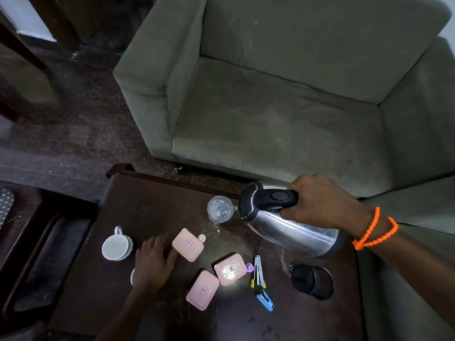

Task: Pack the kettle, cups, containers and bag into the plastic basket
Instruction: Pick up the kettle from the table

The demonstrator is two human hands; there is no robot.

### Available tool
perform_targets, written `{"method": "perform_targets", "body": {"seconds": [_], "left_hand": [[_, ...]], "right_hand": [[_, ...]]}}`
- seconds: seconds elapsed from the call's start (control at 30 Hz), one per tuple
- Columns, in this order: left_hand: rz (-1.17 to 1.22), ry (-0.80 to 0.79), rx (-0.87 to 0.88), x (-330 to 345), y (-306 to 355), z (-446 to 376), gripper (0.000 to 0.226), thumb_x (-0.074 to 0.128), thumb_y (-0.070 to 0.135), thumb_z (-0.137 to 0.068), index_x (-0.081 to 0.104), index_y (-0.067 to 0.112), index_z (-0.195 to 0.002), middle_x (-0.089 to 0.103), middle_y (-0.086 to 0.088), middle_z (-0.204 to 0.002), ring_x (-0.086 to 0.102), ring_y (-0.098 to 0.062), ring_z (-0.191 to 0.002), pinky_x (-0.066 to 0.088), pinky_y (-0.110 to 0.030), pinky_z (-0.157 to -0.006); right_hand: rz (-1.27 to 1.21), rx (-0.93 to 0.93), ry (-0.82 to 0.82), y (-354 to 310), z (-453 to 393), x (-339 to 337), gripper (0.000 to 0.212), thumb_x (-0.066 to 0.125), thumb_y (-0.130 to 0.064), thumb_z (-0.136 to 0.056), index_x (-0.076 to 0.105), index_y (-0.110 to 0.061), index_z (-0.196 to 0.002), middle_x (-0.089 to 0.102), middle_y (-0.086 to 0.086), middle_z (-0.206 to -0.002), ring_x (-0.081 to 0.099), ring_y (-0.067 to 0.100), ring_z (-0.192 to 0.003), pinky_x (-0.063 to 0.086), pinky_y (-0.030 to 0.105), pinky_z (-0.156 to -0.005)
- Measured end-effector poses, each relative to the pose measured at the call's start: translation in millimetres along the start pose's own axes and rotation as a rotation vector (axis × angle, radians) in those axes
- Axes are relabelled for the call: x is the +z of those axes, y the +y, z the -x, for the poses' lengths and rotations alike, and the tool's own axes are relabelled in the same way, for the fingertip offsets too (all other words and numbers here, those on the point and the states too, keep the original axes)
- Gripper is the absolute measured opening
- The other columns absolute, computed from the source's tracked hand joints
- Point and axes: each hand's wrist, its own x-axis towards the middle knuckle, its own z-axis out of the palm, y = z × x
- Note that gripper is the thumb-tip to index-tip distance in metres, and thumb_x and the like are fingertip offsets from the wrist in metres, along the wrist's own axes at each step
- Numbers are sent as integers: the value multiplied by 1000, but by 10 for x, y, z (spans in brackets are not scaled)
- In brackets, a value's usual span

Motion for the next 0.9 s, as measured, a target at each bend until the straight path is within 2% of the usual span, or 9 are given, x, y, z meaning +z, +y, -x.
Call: {"method": "perform_targets", "body": {"seconds": [0.27, 0.4, 0.57, 0.63, 0.77, 0.9], "left_hand": [[24, 14, -28, -22, -32, 45, 62, 43, 53, -82, 62, 15, -126, 67, -8, -118, 60, -35, -109, 47, -48, -90], [54, 34, -30, -42, -72, 34, 60, 44, 51, -81, 64, 14, -124, 67, -9, -114, 61, -35, -107, 48, -49, -92], [66, 45, -32, -50, -124, 19, 60, 46, 51, -81, 64, 13, -124, 67, -9, -113, 61, -35, -106, 49, -50, -94], [62, 48, -27, -41, -138, 20, 58, 47, 50, -82, 64, 14, -123, 67, -8, -112, 62, -35, -105, 49, -50, -94], [57, 54, -17, -46, -131, 21, 57, 47, 49, -81, 64, 14, -123, 67, -8, -111, 62, -35, -104, 49, -49, -92], [54, 61, -5, -88, -103, 4, 59, 47, 50, -82, 64, 12, -124, 68, -9, -111, 62, -35, -103, 50, -48, -91]], "right_hand": [[42, 9, -6, -67, -20, 61, 30, 61, -50, -61, 50, -22, -57, 62, 4, -64, 63, 27, -62, 55, 40, -59], [39, 24, 14, -42, -40, 149, 30, 66, -45, -65, 56, -18, -62, 63, 5, -67, 63, 27, -64, 55, 39, -59], [-10, 45, 52, 51, -83, 343, 30, 66, -44, -64, 53, -18, -57, 56, -2, -58, 61, 24, -61, 42, 30, -48], [-47, 69, 42, 103, -101, 446, 29, 63, -45, -61, 51, -19, -56, 56, -2, -58, 62, 26, -63, 43, 30, -51], [-111, 115, 70, 217, -107, 671, 28, 71, -38, -66, 57, -15, -61, 64, 5, -65, 64, 29, -66, 46, 33, -55], [-210, 117, 115, 339, -71, 832, 32, 78, -31, -67, 52, -20, -53, 56, 1, -56, 64, 25, -62, 44, 32, -56]]}}
